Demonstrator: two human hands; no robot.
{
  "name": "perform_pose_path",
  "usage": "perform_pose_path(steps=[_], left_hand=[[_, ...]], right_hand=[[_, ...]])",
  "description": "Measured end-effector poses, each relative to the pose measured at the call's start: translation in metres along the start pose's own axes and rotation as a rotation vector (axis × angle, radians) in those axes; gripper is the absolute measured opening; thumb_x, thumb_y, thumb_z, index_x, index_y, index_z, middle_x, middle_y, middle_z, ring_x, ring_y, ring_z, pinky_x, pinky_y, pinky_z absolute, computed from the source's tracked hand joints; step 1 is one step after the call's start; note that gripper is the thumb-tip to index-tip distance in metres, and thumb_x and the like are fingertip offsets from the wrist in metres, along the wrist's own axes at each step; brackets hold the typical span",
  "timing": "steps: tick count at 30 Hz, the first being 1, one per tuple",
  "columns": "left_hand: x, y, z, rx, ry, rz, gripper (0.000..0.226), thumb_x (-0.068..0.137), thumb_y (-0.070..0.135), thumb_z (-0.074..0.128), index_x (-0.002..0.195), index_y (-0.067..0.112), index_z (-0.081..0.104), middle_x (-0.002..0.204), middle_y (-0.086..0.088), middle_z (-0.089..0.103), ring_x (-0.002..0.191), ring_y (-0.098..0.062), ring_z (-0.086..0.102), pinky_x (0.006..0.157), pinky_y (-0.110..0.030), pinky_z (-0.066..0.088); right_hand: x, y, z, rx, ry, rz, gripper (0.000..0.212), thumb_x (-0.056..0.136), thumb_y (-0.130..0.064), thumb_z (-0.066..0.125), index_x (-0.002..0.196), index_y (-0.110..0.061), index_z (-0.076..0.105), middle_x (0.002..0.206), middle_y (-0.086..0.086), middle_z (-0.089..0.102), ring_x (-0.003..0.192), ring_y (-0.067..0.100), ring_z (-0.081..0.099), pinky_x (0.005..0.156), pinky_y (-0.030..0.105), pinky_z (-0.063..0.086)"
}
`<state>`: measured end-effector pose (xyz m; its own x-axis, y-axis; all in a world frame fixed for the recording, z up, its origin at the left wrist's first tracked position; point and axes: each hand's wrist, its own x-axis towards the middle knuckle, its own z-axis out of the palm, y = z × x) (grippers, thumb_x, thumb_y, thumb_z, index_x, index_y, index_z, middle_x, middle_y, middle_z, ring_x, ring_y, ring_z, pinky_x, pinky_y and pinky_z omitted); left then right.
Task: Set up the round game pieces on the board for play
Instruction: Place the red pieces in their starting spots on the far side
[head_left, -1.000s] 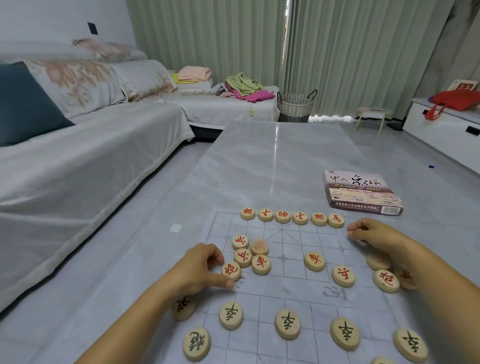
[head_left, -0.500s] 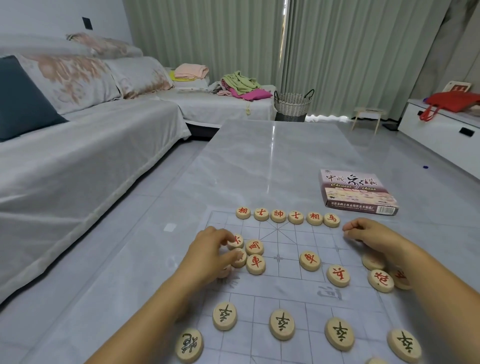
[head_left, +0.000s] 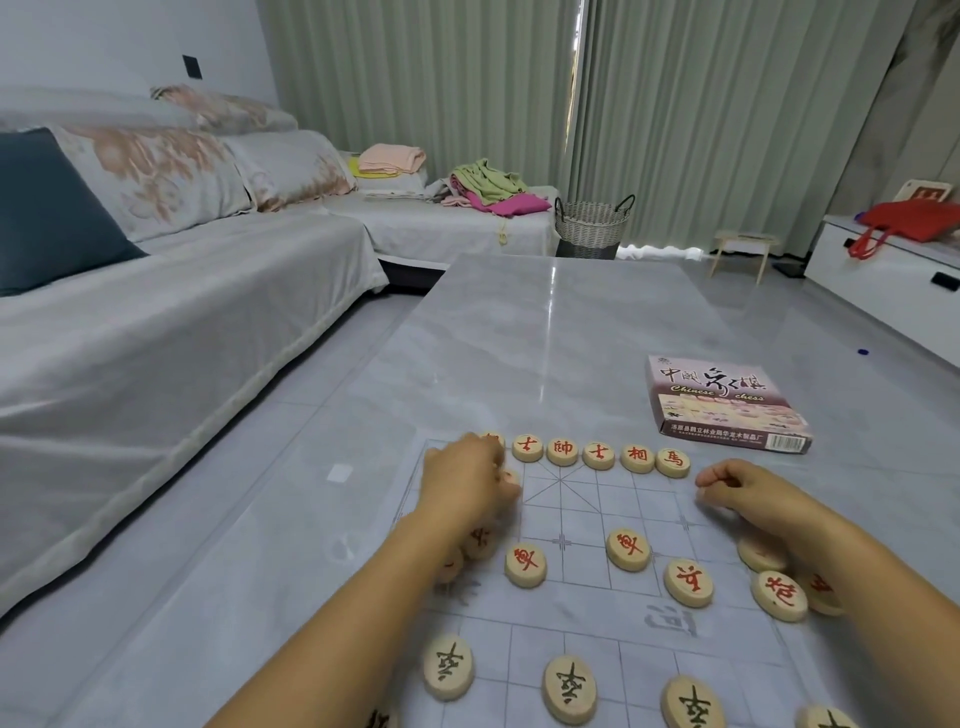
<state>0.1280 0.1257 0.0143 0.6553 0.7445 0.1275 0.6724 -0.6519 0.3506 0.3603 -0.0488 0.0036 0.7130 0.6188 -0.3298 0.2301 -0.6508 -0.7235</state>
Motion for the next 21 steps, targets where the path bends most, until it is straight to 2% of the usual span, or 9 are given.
perform_pose_path(steps=[2,4,8,11,15,19,21], left_hand=[[0.017,-0.025,-0.007,-0.063,0.087,-0.081,0.032,0.085,0.021,0.049,0.116,0.016,0.052,0.109,-0.003,0.061,0.104,-0.027,0.055,0.095,-0.035,0.033],[0.032,-0.048,-0.006,-0.067,0.067,-0.111,0.039,0.086,0.02,0.053,0.124,0.015,0.045,0.113,-0.005,0.061,0.104,-0.026,0.054,0.095,-0.036,0.035],[0.043,-0.068,0.007,-0.336,-0.028,-0.105,0.051,0.084,0.017,0.065,0.129,0.014,0.042,0.124,-0.007,0.055,0.1,-0.019,0.051,0.092,-0.031,0.043],[0.044,-0.078,0.013,-0.445,0.026,-0.16,0.06,0.077,0.018,0.073,0.129,0.011,0.044,0.128,-0.007,0.049,0.111,-0.021,0.051,0.095,-0.029,0.041],[0.048,-0.083,0.02,-0.377,0.065,-0.216,0.044,0.072,0.027,0.077,0.109,0.007,0.061,0.119,-0.01,0.051,0.105,-0.023,0.053,0.086,-0.028,0.044],[0.056,-0.08,0.022,-0.381,0.033,-0.217,0.041,0.077,0.032,0.073,0.112,0.014,0.064,0.121,-0.007,0.052,0.109,-0.024,0.053,0.097,-0.041,0.045],[0.058,-0.081,0.022,-0.385,0.011,-0.217,0.042,0.078,0.033,0.071,0.117,0.018,0.062,0.124,-0.006,0.052,0.113,-0.024,0.052,0.1,-0.042,0.043]], right_hand=[[-0.001,-0.001,0.001,-0.011,-0.009,-0.01,0.009,0.087,-0.014,0.059,0.094,-0.019,0.057,0.1,0.006,0.057,0.091,0.019,0.052,0.069,0.028,0.04],[-0.001,-0.001,0.001,-0.005,-0.01,-0.026,0.009,0.086,-0.014,0.06,0.094,-0.018,0.057,0.097,0.006,0.058,0.087,0.018,0.051,0.069,0.028,0.039],[0.002,-0.001,0.0,-0.017,-0.001,-0.04,0.011,0.084,-0.015,0.064,0.093,-0.015,0.057,0.089,0.007,0.057,0.078,0.018,0.049,0.065,0.028,0.036],[0.006,-0.004,0.001,-0.069,-0.012,-0.02,0.014,0.083,-0.017,0.066,0.092,-0.015,0.056,0.081,0.006,0.054,0.074,0.018,0.047,0.061,0.027,0.034],[0.01,-0.008,0.003,-0.134,-0.025,-0.005,0.018,0.082,-0.019,0.067,0.093,-0.015,0.053,0.08,0.005,0.053,0.07,0.016,0.047,0.057,0.025,0.032],[0.011,-0.007,0.004,-0.133,-0.031,-0.017,0.018,0.083,-0.019,0.067,0.092,-0.014,0.053,0.08,0.006,0.052,0.068,0.015,0.046,0.056,0.025,0.031],[0.012,-0.007,0.003,-0.14,-0.029,-0.02,0.018,0.083,-0.02,0.067,0.093,-0.014,0.053,0.08,0.006,0.053,0.069,0.015,0.046,0.057,0.025,0.031]])
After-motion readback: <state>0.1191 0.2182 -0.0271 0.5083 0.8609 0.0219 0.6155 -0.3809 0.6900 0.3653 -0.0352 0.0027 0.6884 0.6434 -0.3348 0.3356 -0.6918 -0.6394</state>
